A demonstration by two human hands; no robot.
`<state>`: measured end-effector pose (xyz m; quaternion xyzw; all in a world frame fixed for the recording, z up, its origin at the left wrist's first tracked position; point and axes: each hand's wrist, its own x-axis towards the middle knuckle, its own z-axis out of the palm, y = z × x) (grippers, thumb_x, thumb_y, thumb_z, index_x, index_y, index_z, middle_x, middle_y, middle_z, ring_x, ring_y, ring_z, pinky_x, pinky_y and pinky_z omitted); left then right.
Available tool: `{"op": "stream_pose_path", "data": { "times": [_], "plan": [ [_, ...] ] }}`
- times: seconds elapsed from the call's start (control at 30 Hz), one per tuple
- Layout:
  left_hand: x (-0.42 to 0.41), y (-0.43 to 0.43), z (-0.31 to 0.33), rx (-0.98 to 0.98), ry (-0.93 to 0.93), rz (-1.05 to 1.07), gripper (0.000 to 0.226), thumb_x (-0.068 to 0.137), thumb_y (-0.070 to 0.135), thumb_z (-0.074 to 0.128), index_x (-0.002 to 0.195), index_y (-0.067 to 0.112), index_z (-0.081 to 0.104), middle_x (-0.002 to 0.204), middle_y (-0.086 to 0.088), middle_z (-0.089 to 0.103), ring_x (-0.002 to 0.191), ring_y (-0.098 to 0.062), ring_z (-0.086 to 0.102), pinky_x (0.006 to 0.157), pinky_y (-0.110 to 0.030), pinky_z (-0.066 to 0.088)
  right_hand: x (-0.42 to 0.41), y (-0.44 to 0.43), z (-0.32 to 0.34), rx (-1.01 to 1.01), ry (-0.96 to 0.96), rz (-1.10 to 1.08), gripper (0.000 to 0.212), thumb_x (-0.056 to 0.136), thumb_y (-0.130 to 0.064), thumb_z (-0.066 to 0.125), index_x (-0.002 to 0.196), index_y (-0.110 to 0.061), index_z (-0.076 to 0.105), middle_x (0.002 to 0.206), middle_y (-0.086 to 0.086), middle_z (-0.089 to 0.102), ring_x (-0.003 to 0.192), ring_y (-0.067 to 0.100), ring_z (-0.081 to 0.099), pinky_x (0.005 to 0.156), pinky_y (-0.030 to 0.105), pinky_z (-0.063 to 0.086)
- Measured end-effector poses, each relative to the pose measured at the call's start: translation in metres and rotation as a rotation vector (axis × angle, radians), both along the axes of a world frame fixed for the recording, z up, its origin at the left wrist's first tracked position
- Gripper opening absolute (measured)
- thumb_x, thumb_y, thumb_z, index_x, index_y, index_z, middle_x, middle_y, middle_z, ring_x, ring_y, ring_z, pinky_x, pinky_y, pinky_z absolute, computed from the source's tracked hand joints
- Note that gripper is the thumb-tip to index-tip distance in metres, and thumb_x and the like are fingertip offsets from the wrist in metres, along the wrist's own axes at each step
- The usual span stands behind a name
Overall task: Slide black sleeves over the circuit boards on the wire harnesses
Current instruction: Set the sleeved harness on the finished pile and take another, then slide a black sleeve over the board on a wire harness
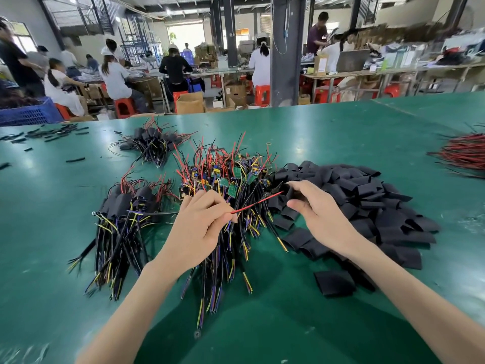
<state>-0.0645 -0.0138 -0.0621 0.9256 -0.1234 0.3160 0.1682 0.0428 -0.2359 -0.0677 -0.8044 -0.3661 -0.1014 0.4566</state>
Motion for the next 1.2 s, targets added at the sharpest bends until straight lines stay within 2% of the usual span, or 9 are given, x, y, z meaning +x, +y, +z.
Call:
{"op": "stream_pose_path", "data": {
  "times": [0.1,0.3,0.57,0.67,0.83,0.93,1.03,1.13,1.2],
  "plan": [
    [0.001,0.0,-0.001,0.034,0.019,0.012,0.021,0.091,0.011,0.052,0.08,0.018,0.069,0.083,0.008,0.054,0.078,-0.008,0.035,0.072,-0.027,0.023,-0.001,0.0,0.001,0.02,-0.011,0.018,0.028,0.09,-0.002,0.056,0.119,-0.005,0.056,0.107,0.005,0.06,0.098,0.013,0.053,0.088,0.013,0.036],
    [0.001,0.001,-0.001,0.147,0.004,0.055,0.022,0.088,0.017,0.054,0.072,0.019,0.068,0.079,0.004,0.057,0.077,-0.009,0.035,0.07,-0.025,0.02,-0.001,-0.003,0.005,-0.019,-0.111,0.02,0.033,0.089,0.001,0.055,0.121,-0.006,0.056,0.114,0.005,0.056,0.105,0.011,0.049,0.094,0.009,0.032],
    [0.003,0.002,-0.004,0.296,-0.073,0.144,0.011,0.081,0.016,0.064,0.071,0.018,0.068,0.079,0.003,0.056,0.076,-0.017,0.04,0.068,-0.032,0.026,0.002,-0.002,0.0,-0.306,-0.573,-0.135,0.039,0.077,0.001,0.071,0.115,-0.003,0.061,0.109,0.012,0.061,0.099,0.035,0.057,0.092,0.048,0.044],
    [0.002,-0.004,-0.002,0.249,-0.073,0.159,0.013,0.085,0.017,0.057,0.092,0.019,0.069,0.09,0.002,0.057,0.081,-0.021,0.046,0.071,-0.032,0.027,0.0,0.001,-0.003,-0.392,-0.746,-0.191,0.038,0.078,-0.011,0.073,0.114,-0.008,0.062,0.106,0.007,0.061,0.1,0.029,0.057,0.103,0.046,0.036],
    [0.001,-0.027,-0.007,0.161,0.065,0.144,0.078,0.062,-0.005,0.049,0.137,0.015,0.042,0.121,-0.005,0.045,0.101,-0.023,0.036,0.08,-0.031,0.025,-0.011,0.015,-0.01,-0.444,-0.826,-0.192,0.038,0.076,-0.023,0.075,0.111,-0.011,0.065,0.099,0.001,0.062,0.1,0.024,0.059,0.108,0.046,0.025],
    [0.005,-0.034,-0.014,0.041,0.117,0.041,0.076,0.073,-0.014,0.045,0.144,0.01,0.032,0.135,-0.01,0.035,0.114,-0.02,0.033,0.1,-0.023,0.03,-0.016,0.021,-0.016,-0.444,-0.805,-0.155,0.038,0.077,-0.024,0.075,0.109,-0.007,0.065,0.097,0.005,0.063,0.095,0.027,0.061,0.106,0.043,0.027],
    [0.008,-0.033,-0.015,-0.196,0.151,0.03,0.05,0.09,0.006,0.061,0.136,0.006,0.042,0.145,-0.012,0.029,0.124,-0.009,0.029,0.103,-0.005,0.021,-0.017,0.021,-0.018,-0.454,-0.725,-0.134,0.039,0.077,-0.019,0.075,0.111,-0.004,0.063,0.1,0.008,0.062,0.096,0.031,0.06,0.103,0.039,0.036],
    [0.01,-0.029,-0.015,-0.159,0.078,0.05,0.035,0.078,0.015,0.074,0.105,-0.003,0.062,0.128,-0.014,0.045,0.108,-0.004,0.042,0.1,-0.02,0.033,-0.019,0.019,-0.016,-0.436,-0.655,-0.118,0.041,0.076,-0.014,0.076,0.112,-0.003,0.062,0.101,0.01,0.061,0.094,0.034,0.06,0.088,0.042,0.05],
    [0.008,-0.029,-0.014,-0.075,0.051,0.088,0.031,0.077,0.022,0.075,0.098,0.001,0.066,0.113,-0.008,0.058,0.101,-0.015,0.051,0.091,-0.024,0.039,-0.02,0.018,-0.015,-0.429,-0.656,-0.11,0.041,0.074,-0.013,0.077,0.112,-0.003,0.062,0.1,0.01,0.062,0.09,0.034,0.061,0.082,0.042,0.052]
  ]
}}
